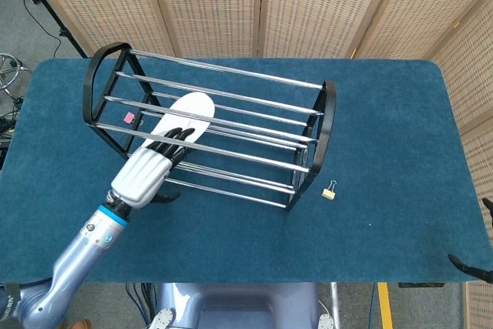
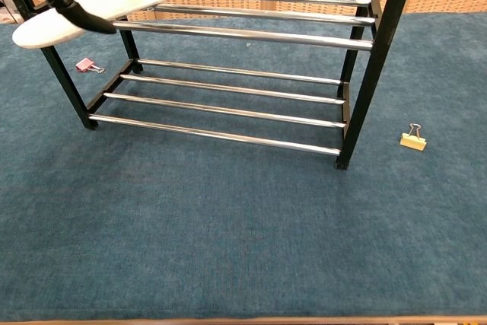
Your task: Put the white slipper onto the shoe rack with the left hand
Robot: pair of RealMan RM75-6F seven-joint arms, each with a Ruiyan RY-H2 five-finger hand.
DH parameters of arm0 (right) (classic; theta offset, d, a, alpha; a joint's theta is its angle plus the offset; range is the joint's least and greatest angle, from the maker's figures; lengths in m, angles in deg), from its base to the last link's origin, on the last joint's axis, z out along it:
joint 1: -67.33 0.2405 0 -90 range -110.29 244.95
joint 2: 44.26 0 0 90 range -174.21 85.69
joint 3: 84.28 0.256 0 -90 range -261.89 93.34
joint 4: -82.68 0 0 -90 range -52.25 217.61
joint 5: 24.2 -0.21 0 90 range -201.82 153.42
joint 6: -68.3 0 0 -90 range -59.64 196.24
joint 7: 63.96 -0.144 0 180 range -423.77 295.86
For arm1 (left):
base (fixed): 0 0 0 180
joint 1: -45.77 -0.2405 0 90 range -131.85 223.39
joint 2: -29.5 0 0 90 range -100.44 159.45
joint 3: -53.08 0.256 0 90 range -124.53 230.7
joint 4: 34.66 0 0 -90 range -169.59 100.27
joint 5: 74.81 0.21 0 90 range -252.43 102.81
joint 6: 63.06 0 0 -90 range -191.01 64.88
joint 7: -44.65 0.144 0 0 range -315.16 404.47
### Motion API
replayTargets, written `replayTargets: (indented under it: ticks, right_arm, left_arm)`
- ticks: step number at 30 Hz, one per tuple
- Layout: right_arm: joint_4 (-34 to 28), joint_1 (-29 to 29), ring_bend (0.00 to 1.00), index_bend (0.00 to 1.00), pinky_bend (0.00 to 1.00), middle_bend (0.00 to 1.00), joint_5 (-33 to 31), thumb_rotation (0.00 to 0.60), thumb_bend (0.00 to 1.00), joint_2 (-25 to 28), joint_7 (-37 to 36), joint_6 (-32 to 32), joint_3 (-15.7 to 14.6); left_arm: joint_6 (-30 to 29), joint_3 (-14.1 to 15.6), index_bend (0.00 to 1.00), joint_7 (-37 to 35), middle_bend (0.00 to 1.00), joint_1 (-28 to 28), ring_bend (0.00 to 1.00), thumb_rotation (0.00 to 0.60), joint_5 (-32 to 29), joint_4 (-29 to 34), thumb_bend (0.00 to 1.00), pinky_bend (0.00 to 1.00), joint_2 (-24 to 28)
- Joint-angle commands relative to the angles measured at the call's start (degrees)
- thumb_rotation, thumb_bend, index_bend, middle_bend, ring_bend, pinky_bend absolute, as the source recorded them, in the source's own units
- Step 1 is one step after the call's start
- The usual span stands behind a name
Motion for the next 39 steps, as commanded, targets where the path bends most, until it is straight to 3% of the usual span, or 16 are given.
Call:
replayTargets:
  ticks: [1, 9, 12, 17, 21, 27, 30, 35, 39]
  right_arm:
    - [-0.05, -0.05, 0.00, 0.00, 0.00, 0.00, 0.07, 0.600, 0.00, -0.04, 0.10, 0.09, -0.05]
    - [-0.08, 0.06, 0.00, 0.00, 0.00, 0.00, 0.12, 0.600, 0.00, -0.18, 0.32, -0.03, -0.07]
    - [-0.11, 0.10, 0.00, 0.00, 0.00, 0.00, 0.09, 0.600, 0.00, -0.24, 0.49, -0.09, -0.09]
    - [-0.17, 0.04, 0.00, 0.00, 0.00, 0.00, 0.14, 0.600, 0.00, -0.25, 0.53, 0.06, -0.10]
    - [-0.23, -0.05, 0.00, 0.00, 0.00, 0.00, 0.30, 0.600, 0.00, -0.24, 0.56, 0.25, -0.15]
    - [-0.44, -0.10, 0.00, 0.00, 0.00, 0.00, 0.90, 0.600, 0.00, -0.32, 0.90, 0.34, -0.41]
    - [-0.59, -0.14, 0.00, 0.00, 0.00, 0.00, 1.21, 0.600, 0.00, -0.38, 1.12, 0.42, -0.56]
    - [-0.73, -0.20, 0.00, 0.00, 0.00, 0.00, 1.53, 0.600, 0.00, -0.43, 1.35, 0.57, -0.69]
    - [-0.76, -0.14, 0.00, 0.00, 0.00, 0.00, 1.71, 0.600, 0.00, -0.66, 1.99, 0.62, -0.77]
  left_arm:
    - [3.88, 2.91, 0.20, -6.33, 0.06, -1.25, 0.05, 0.600, 7.62, -1.04, 0.13, 0.35, 3.07]
    - [4.55, 7.34, 0.20, -19.52, 0.06, -2.88, 0.01, 0.600, 23.07, -7.61, 0.13, 0.29, 4.81]
    - [1.79, 10.28, 0.20, -24.80, 0.02, -4.38, 0.01, 0.600, 30.51, -11.84, 0.13, 0.26, 4.59]
    - [-1.86, 13.28, 0.20, -29.72, 0.00, -5.98, 0.01, 0.600, 36.96, -15.82, 0.13, 0.25, 4.38]
    - [-6.27, 17.29, 0.20, -31.45, 0.00, -9.32, 0.00, 0.600, 41.88, -19.86, 0.13, 0.24, 4.78]
    - [-12.36, 20.78, 0.20, -32.17, 0.00, -14.53, 0.00, 0.600, 44.53, -25.38, 0.13, 0.21, 4.16]
    - [-15.75, 22.10, 0.19, -32.56, 0.00, -19.01, 0.00, 0.600, 42.29, -29.98, 0.12, 0.15, 3.09]
    - [-21.21, 21.17, 0.17, -35.91, 0.00, -24.62, 0.00, 0.600, 36.98, -35.96, 0.12, 0.13, 0.81]
    - [-23.46, 19.38, 0.09, -38.39, 0.00, -28.00, 0.00, 0.600, 31.22, -38.63, 0.11, 0.06, 0.52]
